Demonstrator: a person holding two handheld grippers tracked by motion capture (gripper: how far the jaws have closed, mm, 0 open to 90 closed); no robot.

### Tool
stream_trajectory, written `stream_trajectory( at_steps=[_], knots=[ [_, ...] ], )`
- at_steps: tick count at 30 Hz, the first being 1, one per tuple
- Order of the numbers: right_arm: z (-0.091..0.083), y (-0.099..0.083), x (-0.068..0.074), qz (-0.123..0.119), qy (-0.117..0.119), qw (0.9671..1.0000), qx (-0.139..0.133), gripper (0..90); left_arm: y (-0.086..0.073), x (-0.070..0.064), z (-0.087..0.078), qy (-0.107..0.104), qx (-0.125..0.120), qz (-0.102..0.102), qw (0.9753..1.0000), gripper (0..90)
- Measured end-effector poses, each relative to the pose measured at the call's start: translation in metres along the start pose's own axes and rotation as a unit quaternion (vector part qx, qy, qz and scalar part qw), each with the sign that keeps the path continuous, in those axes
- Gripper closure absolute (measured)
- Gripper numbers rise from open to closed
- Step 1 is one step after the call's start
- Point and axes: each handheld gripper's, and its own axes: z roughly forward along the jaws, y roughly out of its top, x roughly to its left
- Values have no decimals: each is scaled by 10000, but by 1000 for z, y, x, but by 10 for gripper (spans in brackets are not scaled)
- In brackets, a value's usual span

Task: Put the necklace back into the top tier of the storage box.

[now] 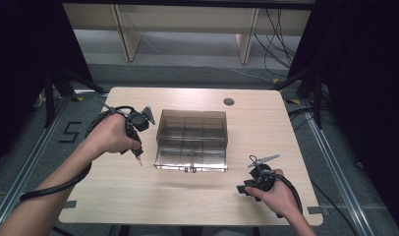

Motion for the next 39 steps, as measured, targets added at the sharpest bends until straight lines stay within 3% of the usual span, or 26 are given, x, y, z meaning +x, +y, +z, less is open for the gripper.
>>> stream_trajectory(
  at_steps=[1, 13, 39],
  knots=[
    [0, 0, -1, -75, 18, 10000, -31, 581, 1, -1, 0, -12, -4, -20, 10000, 797],
    [0, 0, 0, 15, -41, 10000, 1, 581, 8, -2, -2, 2, 24, 41, 10000, 796],
    [1, 0, -1, -34, -7, 10000, 12, 581, 24, -6, -9, 34, -22, 78, 10000, 796]
  ],
)
